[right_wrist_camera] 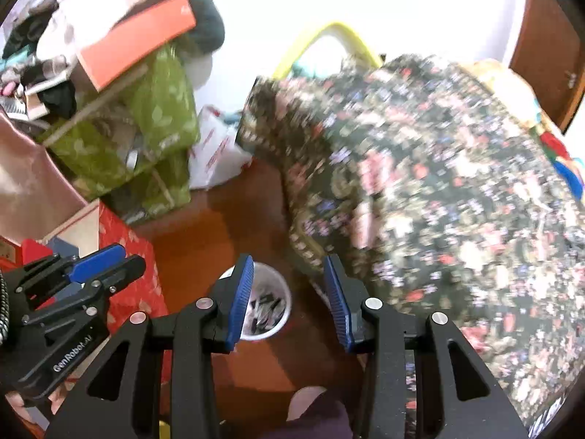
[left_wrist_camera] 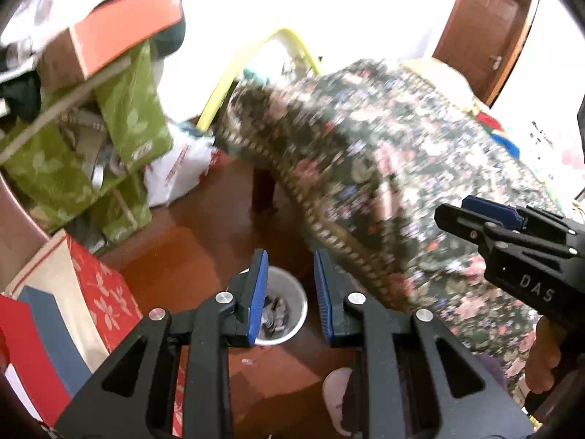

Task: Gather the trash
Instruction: 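Move both open grippers back over the bed items, then grasp the white razor with the right gripper while the left grasps the clear wrapper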

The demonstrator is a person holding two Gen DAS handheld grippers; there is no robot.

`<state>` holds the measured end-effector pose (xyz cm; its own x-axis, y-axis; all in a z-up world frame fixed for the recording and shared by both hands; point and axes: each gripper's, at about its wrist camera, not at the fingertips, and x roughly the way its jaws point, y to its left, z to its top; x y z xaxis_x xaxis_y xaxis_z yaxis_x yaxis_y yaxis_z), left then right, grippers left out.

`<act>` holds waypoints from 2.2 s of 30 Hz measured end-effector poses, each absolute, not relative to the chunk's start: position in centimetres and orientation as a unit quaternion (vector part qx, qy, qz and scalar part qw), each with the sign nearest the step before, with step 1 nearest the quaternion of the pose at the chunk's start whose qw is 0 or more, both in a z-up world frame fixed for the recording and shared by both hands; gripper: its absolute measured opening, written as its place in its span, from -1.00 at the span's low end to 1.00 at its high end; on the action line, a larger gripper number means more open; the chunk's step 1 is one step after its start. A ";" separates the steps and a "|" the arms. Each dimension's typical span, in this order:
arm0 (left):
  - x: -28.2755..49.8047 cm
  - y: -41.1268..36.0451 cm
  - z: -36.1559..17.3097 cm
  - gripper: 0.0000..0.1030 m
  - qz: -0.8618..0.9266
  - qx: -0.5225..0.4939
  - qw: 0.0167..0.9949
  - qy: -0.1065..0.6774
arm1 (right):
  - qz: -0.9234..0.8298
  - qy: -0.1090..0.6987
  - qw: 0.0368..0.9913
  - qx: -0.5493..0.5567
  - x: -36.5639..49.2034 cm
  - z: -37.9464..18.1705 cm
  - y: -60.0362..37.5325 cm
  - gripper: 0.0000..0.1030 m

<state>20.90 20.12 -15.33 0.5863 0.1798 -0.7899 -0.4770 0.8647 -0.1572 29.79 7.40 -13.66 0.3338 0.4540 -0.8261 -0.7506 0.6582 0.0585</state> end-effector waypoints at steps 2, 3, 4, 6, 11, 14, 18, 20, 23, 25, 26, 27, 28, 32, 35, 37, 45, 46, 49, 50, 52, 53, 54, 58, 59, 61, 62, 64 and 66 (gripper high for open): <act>21.0 18.9 -13.6 -0.54 0.188 -0.169 0.882 0.398 | 0.372 0.421 0.811 -0.163 29.7 -12.4 6.1 -0.29; 21.0 18.2 -12.8 -0.54 0.186 -0.163 0.887 0.390 | 0.368 0.412 0.818 -0.158 29.6 -11.6 5.4 -0.29; 21.1 17.4 -11.7 -0.54 0.180 -0.155 0.894 0.380 | 0.365 0.402 0.825 -0.153 29.5 -10.9 4.6 -0.29; 21.4 16.2 -10.3 -0.54 0.172 -0.145 0.902 0.367 | 0.361 0.387 0.837 -0.141 29.5 -9.4 3.1 -0.29; 22.5 12.7 -6.7 -0.54 0.143 -0.118 0.923 0.337 | 0.339 0.344 0.868 -0.114 29.6 -6.1 -0.9 -0.29; 23.7 10.6 -5.2 -0.51 0.128 -0.103 0.931 0.325 | 0.324 0.322 0.884 -0.100 30.0 -4.4 -3.2 -0.29; 26.1 7.8 -3.8 -0.05 0.106 -0.089 0.939 0.316 | 0.302 0.298 0.902 -0.082 31.2 -2.6 -6.4 -0.29; 27.2 6.5 -3.3 0.22 0.103 -0.083 0.943 0.305 | 0.286 0.288 0.911 -0.076 31.8 -1.8 -8.1 -0.29; 29.2 4.6 -2.8 0.34 0.095 -0.074 0.949 0.292 | 0.267 0.278 0.920 -0.072 33.0 -1.0 -10.4 -0.28; 30.9 3.4 -2.6 0.34 0.084 -0.072 0.951 0.290 | 0.253 0.272 0.926 -0.072 34.0 -0.6 -12.0 -0.15; 31.8 2.9 -2.6 0.35 0.079 -0.071 0.951 0.290 | 0.243 0.267 0.930 -0.070 34.6 -0.4 -13.0 -0.07; 33.0 2.3 -2.7 0.36 0.071 -0.070 0.951 0.291 | 0.237 0.263 0.933 -0.069 34.9 -0.3 -13.6 0.08; 33.7 1.7 -2.8 0.38 0.067 -0.070 0.951 0.292 | 0.227 0.258 0.937 -0.067 35.5 -0.3 -14.6 0.28; 37.3 -0.1 -3.6 0.72 0.039 -0.082 0.951 0.296 | 0.186 0.247 0.948 -0.069 38.3 -0.6 -17.7 0.53; 40.5 -1.5 -5.2 0.77 0.019 -0.083 0.949 0.305 | 0.166 0.265 0.947 -0.071 40.9 -1.7 -19.5 0.53; 42.6 -2.2 -6.4 0.77 0.016 -0.076 0.945 0.319 | 0.151 0.281 0.945 -0.069 43.0 -3.0 -20.5 0.53; 50.8 -3.5 -12.7 0.77 0.014 -0.093 0.922 0.375 | 0.130 0.347 0.926 -0.070 49.9 -9.3 -22.5 0.53; 51.8 -3.6 -13.7 0.77 0.018 -0.091 0.921 0.379 | 0.131 0.351 0.924 -0.072 50.5 -9.9 -22.5 0.53; 54.4 -3.7 -15.9 0.77 0.023 -0.082 0.916 0.392 | 0.140 0.371 0.916 -0.068 53.1 -12.2 -22.1 0.53; 55.2 -3.6 -16.7 0.77 0.021 -0.082 0.914 0.398 | 0.143 0.380 0.912 -0.062 54.2 -13.1 -21.9 0.53; 56.8 -3.4 -18.0 0.77 0.019 -0.082 0.907 0.412 | 0.152 0.397 0.904 -0.049 56.1 -14.6 -21.6 0.53; 57.5 -3.3 -18.6 0.76 0.018 -0.080 0.904 0.419 | 0.157 0.407 0.899 -0.041 57.1 -15.5 -21.3 0.53; 58.5 -3.3 -19.3 0.76 0.018 -0.078 0.901 0.426 | 0.160 0.416 0.895 -0.033 58.1 -16.2 -21.0 0.53; 60.6 -3.3 -21.0 0.75 0.021 -0.068 0.900 0.430 | 0.164 0.446 0.880 0.002 62.1 -19.3 -20.0 0.39; 61.1 -3.3 -21.5 0.69 0.022 -0.066 0.899 0.431 | 0.159 0.451 0.878 0.004 62.6 -19.9 -19.7 0.31; 61.8 -3.3 -22.3 0.59 0.021 -0.065 0.896 0.439 | 0.154 0.466 0.871 0.002 63.7 -21.5 -18.8 0.16; 62.1 -3.3 -22.6 0.53 0.020 -0.065 0.895 0.441 | 0.155 0.471 0.869 0.000 63.9 -22.3 -18.4 0.10; 62.5 -3.2 -23.3 0.49 0.017 -0.068 0.892 0.446 | 0.161 0.478 0.863 -0.005 64.0 -23.3 -17.6 -0.04; 62.8 -3.3 -23.8 0.37 0.012 -0.068 0.888 0.454 | 0.163 0.478 0.863 -0.018 63.7 -24.0 -16.9 -0.11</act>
